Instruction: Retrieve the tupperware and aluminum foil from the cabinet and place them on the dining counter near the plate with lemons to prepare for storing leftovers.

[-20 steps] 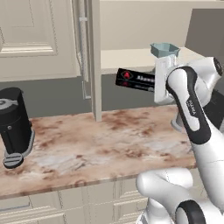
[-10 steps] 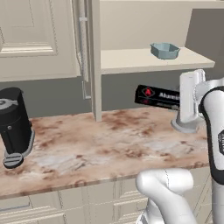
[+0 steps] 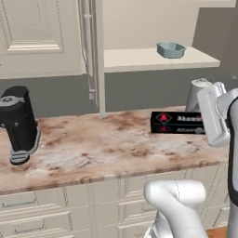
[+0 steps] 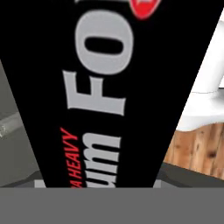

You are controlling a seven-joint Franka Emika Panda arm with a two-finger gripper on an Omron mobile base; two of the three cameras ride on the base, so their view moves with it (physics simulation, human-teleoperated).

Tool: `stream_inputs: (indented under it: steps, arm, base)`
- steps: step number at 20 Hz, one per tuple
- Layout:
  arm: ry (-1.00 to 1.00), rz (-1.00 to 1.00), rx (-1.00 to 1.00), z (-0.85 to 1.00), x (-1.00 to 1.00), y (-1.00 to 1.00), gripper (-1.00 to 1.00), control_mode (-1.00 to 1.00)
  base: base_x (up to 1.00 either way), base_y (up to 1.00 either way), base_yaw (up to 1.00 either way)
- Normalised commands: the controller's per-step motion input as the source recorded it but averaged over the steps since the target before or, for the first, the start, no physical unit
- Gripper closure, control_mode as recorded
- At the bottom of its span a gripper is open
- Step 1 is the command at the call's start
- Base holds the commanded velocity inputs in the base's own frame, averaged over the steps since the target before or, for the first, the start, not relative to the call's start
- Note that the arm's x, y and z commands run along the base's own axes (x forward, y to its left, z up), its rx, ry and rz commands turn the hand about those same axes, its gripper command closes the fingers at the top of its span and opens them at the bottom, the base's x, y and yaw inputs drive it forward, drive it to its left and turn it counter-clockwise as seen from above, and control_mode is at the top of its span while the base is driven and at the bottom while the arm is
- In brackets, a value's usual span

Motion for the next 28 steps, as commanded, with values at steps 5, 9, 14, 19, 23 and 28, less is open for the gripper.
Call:
stream_inputs:
  steps: [5, 9, 14, 19, 23, 28]
  arm:
    - [0.00, 0.00, 0.00, 0.00, 0.00, 0.00, 1.00, 1.00]
    - [0.00, 0.00, 0.00, 0.00, 0.00, 0.00, 1.00, 1.00]
    - [0.00, 0.00, 0.00, 0.00, 0.00, 0.00, 1.00, 1.00]
    - [0.00, 0.00, 0.00, 0.00, 0.00, 0.00, 1.00, 1.00]
    - [0.00, 0.00, 0.00, 0.00, 0.00, 0.00, 1.00, 1.00]
    - [0.00, 0.00, 0.00, 0.00, 0.00, 0.00, 1.00, 1.00]
  base:
    - [-1.00, 0.40, 0.33]
    - [-0.76, 0.82, 0.61]
    - [-0.13, 0.85, 0.83]
    - [-0.02, 0.46, 0.89]
    - [-0.71, 0.13, 0.84]
    - [-1.00, 0.03, 0.71]
